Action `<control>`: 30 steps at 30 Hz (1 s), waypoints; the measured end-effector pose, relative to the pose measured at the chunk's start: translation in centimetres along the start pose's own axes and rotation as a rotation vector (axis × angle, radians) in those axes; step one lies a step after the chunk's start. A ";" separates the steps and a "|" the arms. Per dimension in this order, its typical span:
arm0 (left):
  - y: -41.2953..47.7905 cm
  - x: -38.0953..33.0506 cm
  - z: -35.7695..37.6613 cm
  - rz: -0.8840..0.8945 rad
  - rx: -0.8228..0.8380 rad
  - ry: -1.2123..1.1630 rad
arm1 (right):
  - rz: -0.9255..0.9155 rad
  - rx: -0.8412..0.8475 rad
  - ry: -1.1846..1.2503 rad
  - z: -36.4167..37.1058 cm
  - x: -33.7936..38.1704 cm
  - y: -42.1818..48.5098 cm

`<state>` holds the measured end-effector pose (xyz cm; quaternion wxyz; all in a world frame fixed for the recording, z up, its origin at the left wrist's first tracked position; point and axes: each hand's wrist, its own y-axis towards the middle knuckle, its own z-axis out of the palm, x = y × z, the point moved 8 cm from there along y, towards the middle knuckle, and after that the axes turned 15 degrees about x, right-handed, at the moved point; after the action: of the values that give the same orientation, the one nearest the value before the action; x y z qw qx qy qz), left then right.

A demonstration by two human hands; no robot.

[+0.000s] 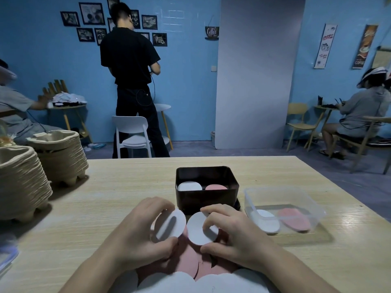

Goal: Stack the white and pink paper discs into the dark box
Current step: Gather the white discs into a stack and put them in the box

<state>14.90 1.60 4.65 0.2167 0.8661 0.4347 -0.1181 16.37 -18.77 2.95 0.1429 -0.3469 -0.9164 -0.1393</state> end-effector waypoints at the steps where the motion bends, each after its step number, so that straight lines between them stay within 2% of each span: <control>1: 0.2 -0.6 0.2 0.037 -0.004 0.009 | -0.006 -0.002 0.001 0.0 0.0 0.0; 13: 1.6 -3.4 2.0 0.220 -0.054 0.117 | -0.127 -0.063 -0.016 -0.2 1.2 0.3; 22: 0.8 -2.6 1.0 0.162 -0.093 0.087 | -0.110 -0.200 0.023 -1.5 0.7 -0.5; 30: 1.1 -3.0 2.0 0.196 -0.083 0.119 | -0.109 -0.186 0.037 -1.1 0.6 -0.1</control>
<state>14.00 -2.05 4.43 0.2366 0.9003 0.3644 -0.0265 16.04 -18.86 4.13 0.1190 -0.3056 -0.9143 -0.2376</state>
